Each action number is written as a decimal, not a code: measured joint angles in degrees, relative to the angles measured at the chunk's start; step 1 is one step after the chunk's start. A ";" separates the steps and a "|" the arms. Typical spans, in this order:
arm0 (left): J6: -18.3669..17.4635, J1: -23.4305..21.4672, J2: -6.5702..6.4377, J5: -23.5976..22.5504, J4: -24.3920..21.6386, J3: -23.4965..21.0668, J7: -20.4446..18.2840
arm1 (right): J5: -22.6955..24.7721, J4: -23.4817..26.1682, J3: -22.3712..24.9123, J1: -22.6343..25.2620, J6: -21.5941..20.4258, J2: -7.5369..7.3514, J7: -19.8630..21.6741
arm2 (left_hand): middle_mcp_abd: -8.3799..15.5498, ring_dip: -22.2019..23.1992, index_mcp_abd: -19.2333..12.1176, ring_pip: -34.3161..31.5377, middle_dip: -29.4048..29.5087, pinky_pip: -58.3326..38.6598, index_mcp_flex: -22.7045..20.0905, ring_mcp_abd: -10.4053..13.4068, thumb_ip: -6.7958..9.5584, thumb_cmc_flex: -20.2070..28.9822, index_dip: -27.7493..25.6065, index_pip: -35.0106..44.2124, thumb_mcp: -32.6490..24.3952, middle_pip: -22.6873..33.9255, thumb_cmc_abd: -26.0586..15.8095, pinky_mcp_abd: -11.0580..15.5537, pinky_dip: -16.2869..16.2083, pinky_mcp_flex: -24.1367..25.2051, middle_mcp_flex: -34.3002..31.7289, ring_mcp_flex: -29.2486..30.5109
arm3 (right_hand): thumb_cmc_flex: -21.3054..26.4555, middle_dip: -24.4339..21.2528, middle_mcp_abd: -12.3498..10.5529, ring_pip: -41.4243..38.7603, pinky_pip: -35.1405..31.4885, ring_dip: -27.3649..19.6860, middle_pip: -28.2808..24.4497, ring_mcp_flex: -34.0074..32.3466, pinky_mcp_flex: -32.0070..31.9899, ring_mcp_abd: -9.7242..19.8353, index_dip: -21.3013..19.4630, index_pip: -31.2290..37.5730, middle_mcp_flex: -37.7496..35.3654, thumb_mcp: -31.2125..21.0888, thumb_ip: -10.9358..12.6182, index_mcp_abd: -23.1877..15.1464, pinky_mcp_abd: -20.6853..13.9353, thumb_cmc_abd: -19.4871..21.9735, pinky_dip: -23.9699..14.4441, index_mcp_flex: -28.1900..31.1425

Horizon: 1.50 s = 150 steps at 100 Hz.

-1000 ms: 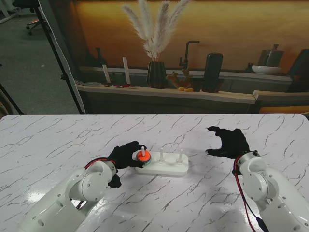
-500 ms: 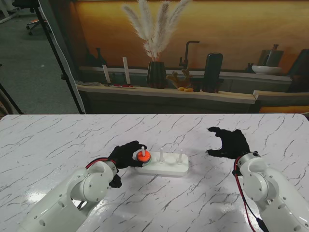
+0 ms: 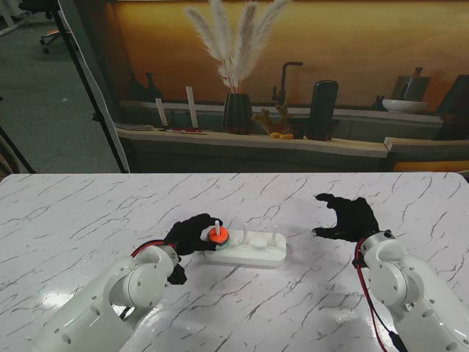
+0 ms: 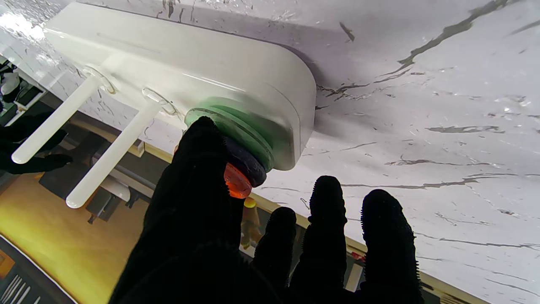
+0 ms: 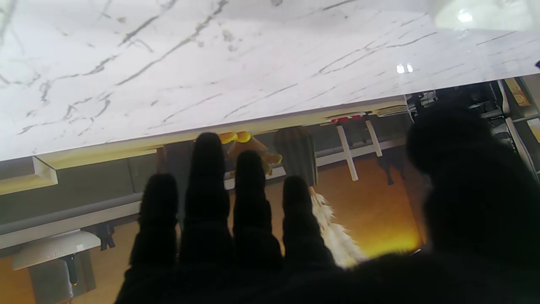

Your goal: Move the three rings of the Hanoi Tower from the left rod to the right rod

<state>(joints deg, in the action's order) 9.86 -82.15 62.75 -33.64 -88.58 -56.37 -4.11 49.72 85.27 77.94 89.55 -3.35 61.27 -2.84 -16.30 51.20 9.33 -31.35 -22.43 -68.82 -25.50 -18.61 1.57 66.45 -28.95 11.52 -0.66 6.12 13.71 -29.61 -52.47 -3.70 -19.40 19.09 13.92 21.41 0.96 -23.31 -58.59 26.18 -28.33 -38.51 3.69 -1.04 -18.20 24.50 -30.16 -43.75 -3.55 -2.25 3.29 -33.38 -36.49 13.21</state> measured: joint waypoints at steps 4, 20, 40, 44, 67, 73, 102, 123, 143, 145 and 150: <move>-0.01 -0.10 0.05 0.18 0.00 -0.15 0.04 | 0.01 -0.01 -0.01 0.01 0.00 0.00 0.04 | 0.00 0.01 -0.01 0.00 0.00 0.00 0.00 0.00 0.00 0.00 0.00 0.00 0.03 0.00 -0.15 0.00 -0.04 -0.02 0.00 0.00 | 0.00 0.00 0.00 0.00 0.00 0.00 0.00 0.00 0.00 0.00 0.00 -0.01 0.00 0.00 0.00 0.00 0.00 0.00 0.00 0.00; -0.12 -0.84 0.13 0.19 -0.68 -1.11 -0.02 | 0.02 -0.01 -0.02 0.04 0.15 -0.02 0.54 | 0.00 0.01 -0.27 -0.06 -0.01 0.00 0.00 0.00 -0.03 0.01 0.00 0.00 0.64 0.02 -0.70 0.00 -0.12 -0.05 0.00 0.01 | 0.00 0.00 0.00 0.00 -0.01 0.00 0.00 0.00 0.00 0.00 0.00 0.00 0.00 0.00 0.00 0.00 0.00 0.00 0.00 0.00; -0.21 -1.38 0.12 -0.28 -1.75 -1.85 0.15 | -0.08 0.00 -0.09 0.04 0.24 -0.02 0.71 | -0.07 0.01 -0.30 -0.09 -0.10 -0.01 -0.02 0.00 -0.02 0.01 0.00 0.18 0.66 0.87 -0.76 0.00 -0.50 -0.40 -1.52 0.03 | 0.00 0.00 0.00 0.00 -0.01 0.00 0.00 0.00 0.00 0.00 0.00 -0.01 0.00 0.00 0.01 0.00 0.00 0.00 0.00 0.00; -0.22 -1.43 0.12 -0.35 -1.91 -1.97 0.18 | -0.09 0.00 -0.09 0.04 0.24 -0.02 0.71 | -0.07 0.01 -0.31 -0.10 -0.13 -0.01 -0.02 0.00 -0.03 0.01 0.00 0.19 0.66 0.88 -0.79 0.00 -0.51 -0.40 -1.77 0.04 | 0.00 0.00 0.00 0.00 -0.01 0.00 0.00 0.00 0.00 0.00 0.00 -0.01 0.00 0.00 0.01 0.00 0.00 0.00 0.00 0.00; -0.47 -1.77 0.11 -0.65 -3.38 -3.07 -0.05 | -0.12 -0.04 -0.10 0.04 0.23 -0.02 0.68 | -0.07 0.01 -0.31 -0.63 -0.24 -0.01 -0.03 0.00 -0.07 0.00 0.00 0.40 1.29 1.23 -1.35 0.00 -0.60 -0.46 -1.77 0.04 | 0.00 0.00 0.00 0.00 -0.01 0.00 0.00 0.00 0.00 0.00 0.00 -0.01 0.00 0.00 0.01 0.00 0.00 0.00 0.00 0.00; -0.54 -1.97 0.07 -1.06 -4.06 -3.54 -0.34 | -0.12 -0.06 -0.11 0.04 0.23 -0.02 0.69 | -0.07 0.01 -0.31 -0.63 -0.27 -0.01 -0.03 0.00 -0.07 0.01 0.01 0.40 1.29 1.25 -1.36 0.00 -0.64 -0.46 -1.77 0.04 | 0.00 0.00 0.00 0.00 -0.01 0.00 0.00 0.00 0.00 0.00 0.00 0.00 0.00 0.00 0.01 0.00 0.00 0.00 0.00 0.00; -0.38 -2.66 -0.06 -1.55 -6.81 -5.14 -1.13 | -0.42 -0.20 -0.35 0.06 0.23 -0.03 0.72 | -0.07 0.01 -0.31 -0.65 -0.27 -0.01 -0.04 0.00 -0.07 0.01 0.01 0.40 1.30 1.34 -1.38 0.00 -0.84 -0.48 -1.77 0.04 | 0.00 0.00 0.00 0.00 -0.02 0.00 0.00 0.00 0.00 0.00 0.00 0.00 -0.01 0.00 0.34 0.00 0.00 0.00 0.00 0.00; -0.38 -2.99 -0.31 -1.94 -8.61 -6.22 -2.98 | -0.53 -0.42 -0.48 0.06 0.19 -0.03 0.61 | -0.07 0.01 -0.33 -0.65 -0.27 -0.01 -0.08 0.00 -0.07 0.01 0.01 0.43 1.30 1.34 -1.40 0.00 -0.86 -0.48 -1.77 0.04 | 0.00 0.00 0.00 0.00 -0.02 0.00 0.00 0.00 0.00 0.00 0.00 -0.01 -0.01 0.00 0.34 0.00 0.00 0.00 0.00 0.01; -0.42 -2.78 -0.79 -2.51 -9.93 -6.58 -4.28 | -0.60 -0.56 -0.71 0.04 0.19 -0.03 0.59 | -0.08 0.01 -0.33 -0.65 -0.27 -0.01 -0.08 0.00 -0.07 0.01 0.06 0.41 1.30 1.35 -1.98 0.00 -0.87 -0.54 -1.77 0.04 | 0.00 0.00 0.00 0.00 -0.02 0.00 0.00 0.00 0.00 0.00 0.00 -0.01 -0.01 0.00 0.34 0.00 0.00 0.01 0.00 0.01; -0.43 -2.72 -0.81 -2.51 -9.99 -6.58 -4.35 | -0.62 -0.57 -0.72 0.04 0.19 -0.03 0.59 | -0.08 0.01 -0.33 -0.65 -0.27 -0.01 -0.08 0.00 -0.07 0.01 0.06 0.41 1.30 1.35 -1.98 0.00 -0.87 -0.65 -1.78 0.05 | 0.00 0.00 0.00 0.00 -0.02 0.00 0.00 0.00 0.00 0.00 0.00 -0.01 -0.01 0.00 0.33 0.00 0.00 0.00 0.00 0.01; -0.45 -2.49 -0.84 -2.50 -10.08 -6.50 -4.49 | -0.64 -0.59 -0.74 0.04 0.19 -0.02 0.59 | -0.08 0.01 -0.33 -0.65 -0.27 -0.01 -0.08 0.00 -0.07 0.01 0.07 0.41 1.31 1.35 -1.98 0.00 -0.87 -0.71 -1.78 0.05 | 0.00 0.00 0.00 0.00 -0.02 0.00 0.00 0.00 0.00 0.00 0.00 -0.01 -0.01 0.00 0.34 0.00 0.00 0.00 0.00 0.01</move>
<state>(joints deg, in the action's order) 9.41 -84.65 61.91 -36.14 -98.66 -62.87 -8.60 49.08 84.68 77.20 89.59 -3.16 61.24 -2.25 -16.38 51.21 9.00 -32.01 -22.70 -68.83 -25.58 -18.61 1.50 66.47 -28.88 11.93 0.65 7.47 11.73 -29.61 -53.34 -4.41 -21.18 19.14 13.92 21.41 0.96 -23.31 -58.61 26.18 -28.33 -38.51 3.69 -1.04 -18.20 24.49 -30.17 -43.75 -3.22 -2.25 3.29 -33.38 -36.49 13.21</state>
